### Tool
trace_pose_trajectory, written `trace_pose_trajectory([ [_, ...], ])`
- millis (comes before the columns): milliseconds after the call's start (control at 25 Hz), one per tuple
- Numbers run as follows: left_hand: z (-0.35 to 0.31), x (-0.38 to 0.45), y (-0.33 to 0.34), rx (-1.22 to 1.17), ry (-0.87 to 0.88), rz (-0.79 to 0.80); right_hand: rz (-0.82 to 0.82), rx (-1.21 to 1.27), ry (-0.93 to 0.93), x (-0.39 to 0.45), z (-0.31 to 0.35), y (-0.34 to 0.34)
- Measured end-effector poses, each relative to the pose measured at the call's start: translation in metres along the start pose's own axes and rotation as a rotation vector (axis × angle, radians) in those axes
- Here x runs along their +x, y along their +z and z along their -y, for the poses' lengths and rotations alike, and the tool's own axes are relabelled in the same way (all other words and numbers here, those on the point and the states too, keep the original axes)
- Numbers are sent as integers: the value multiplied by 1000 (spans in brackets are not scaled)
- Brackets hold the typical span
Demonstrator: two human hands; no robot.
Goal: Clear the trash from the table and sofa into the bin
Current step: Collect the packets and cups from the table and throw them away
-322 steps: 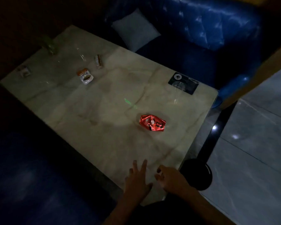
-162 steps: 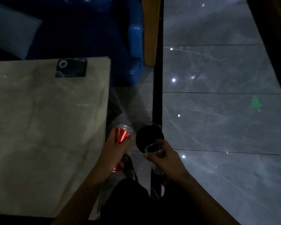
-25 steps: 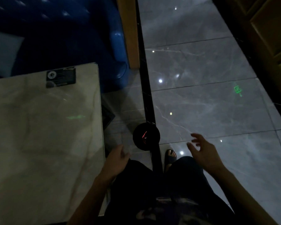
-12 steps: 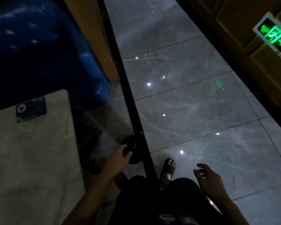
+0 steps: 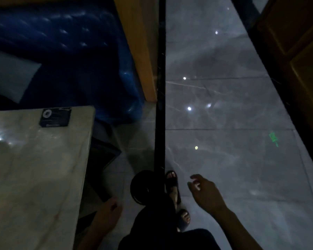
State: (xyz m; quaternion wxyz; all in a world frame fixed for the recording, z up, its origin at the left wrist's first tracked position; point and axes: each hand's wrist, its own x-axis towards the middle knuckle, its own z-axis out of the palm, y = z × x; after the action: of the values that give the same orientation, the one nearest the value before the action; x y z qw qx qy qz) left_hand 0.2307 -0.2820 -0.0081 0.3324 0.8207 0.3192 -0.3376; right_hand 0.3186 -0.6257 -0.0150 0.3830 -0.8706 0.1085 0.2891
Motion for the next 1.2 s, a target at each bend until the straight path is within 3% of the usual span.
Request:
trace_pose_trajectory([
  [200, -22, 42, -19, -127, -171, 2, 80, -116, -89, 81, 54, -40],
  [360, -124, 71, -27, -175, 32, 6, 10, -127, -56, 121, 59, -97],
  [480, -208, 101, -28, -193, 174, -108, -14, -104, -18, 144, 50, -139],
  [640, -309, 142, -44, -205, 219, -157, -7, -164, 29, 205, 49, -190],
  [760, -342, 148, -61, -249, 196, -214, 72, -237, -22, 259, 78, -208],
  [960, -305, 118, -75, -449, -8, -432, 309, -428, -311, 338, 184, -184],
  [1080, -251, 90, -73, -573, -192, -513, 452, -579, -498, 356, 261, -134],
  [1200, -199, 75, -60, -646, -322, -567, 578, -569, -639, 352, 323, -77],
])
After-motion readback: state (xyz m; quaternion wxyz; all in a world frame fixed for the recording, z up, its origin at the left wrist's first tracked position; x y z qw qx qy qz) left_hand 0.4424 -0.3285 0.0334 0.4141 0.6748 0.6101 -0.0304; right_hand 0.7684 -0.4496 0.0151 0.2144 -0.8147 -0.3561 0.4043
